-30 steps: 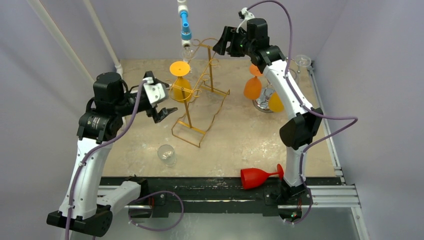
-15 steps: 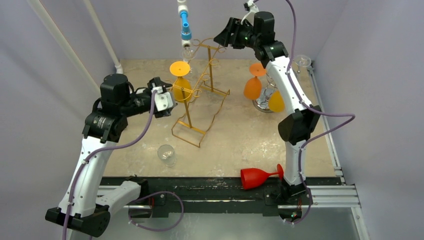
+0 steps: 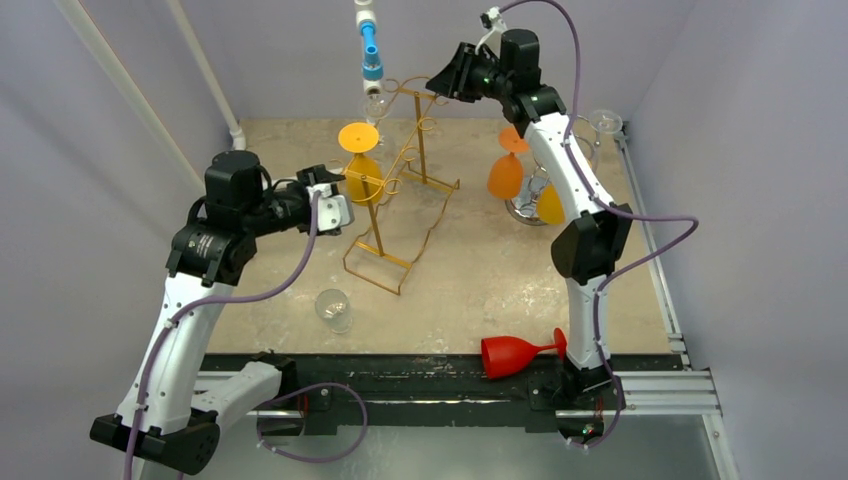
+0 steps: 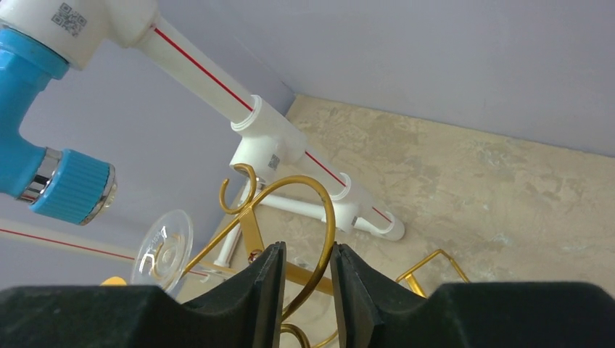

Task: Place the wine glass upside down on the wine glass rack
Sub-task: Adjust the wine rack at the center of the board.

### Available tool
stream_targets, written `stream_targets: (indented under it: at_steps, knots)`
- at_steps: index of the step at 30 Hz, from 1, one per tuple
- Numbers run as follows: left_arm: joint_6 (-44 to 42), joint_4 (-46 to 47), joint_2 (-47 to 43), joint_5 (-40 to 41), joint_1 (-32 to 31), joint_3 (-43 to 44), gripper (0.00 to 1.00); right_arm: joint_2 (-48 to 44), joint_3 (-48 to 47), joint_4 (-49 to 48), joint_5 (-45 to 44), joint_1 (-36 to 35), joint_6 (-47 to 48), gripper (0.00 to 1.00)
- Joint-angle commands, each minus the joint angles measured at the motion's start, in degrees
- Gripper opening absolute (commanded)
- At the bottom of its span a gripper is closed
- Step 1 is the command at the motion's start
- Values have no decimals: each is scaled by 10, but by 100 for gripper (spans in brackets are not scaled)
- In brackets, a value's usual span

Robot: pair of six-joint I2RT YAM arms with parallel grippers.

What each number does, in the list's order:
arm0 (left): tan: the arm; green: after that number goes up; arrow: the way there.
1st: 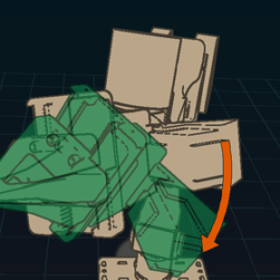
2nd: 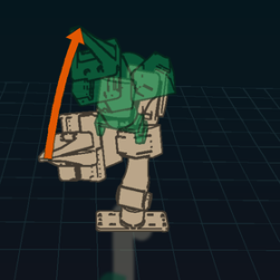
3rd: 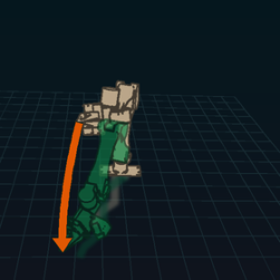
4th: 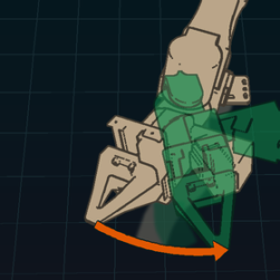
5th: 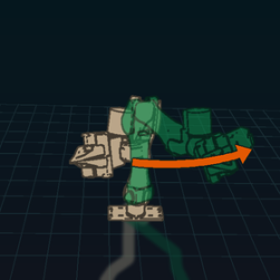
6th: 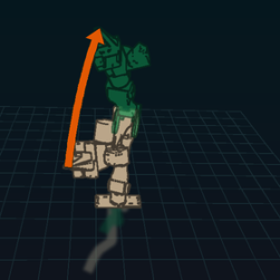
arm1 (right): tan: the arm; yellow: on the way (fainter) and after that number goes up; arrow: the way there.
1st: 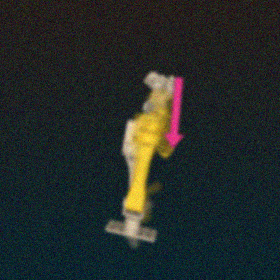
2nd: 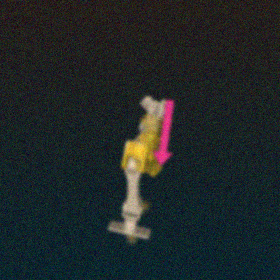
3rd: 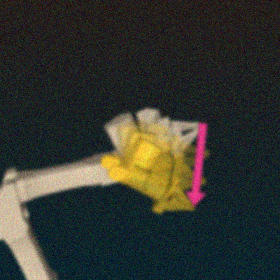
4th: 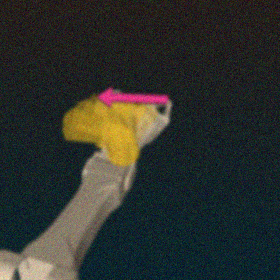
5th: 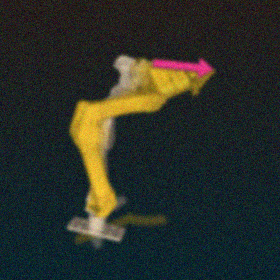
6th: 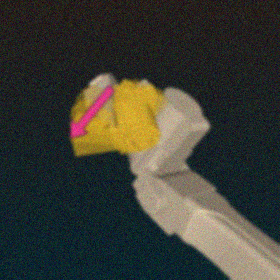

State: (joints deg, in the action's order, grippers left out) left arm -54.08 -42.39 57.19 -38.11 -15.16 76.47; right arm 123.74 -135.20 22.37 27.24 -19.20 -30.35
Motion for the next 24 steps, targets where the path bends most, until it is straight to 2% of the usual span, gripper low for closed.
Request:
stream_targets:
  at_steps: [1,6,8,15,24]
  knots:
    - [-29,13,-12,-5,-3,-10,53,-27,11,-44,24,0,-18,34]
    - [-42,19,-13,1,-4,-17,52,-42,38,-53,23,0,-22,27]
    - [-49,16,-13,6,-4,-19,49,-54,57,-60,22,0,-23,24]
    - [-54,33,-17,24,-4,-29,16,-105,137,-91,7,-1,-29,20]
    - [-58,48,-19,35,-4,-39,12,-127,161,-92,-16,-19,-44,20]
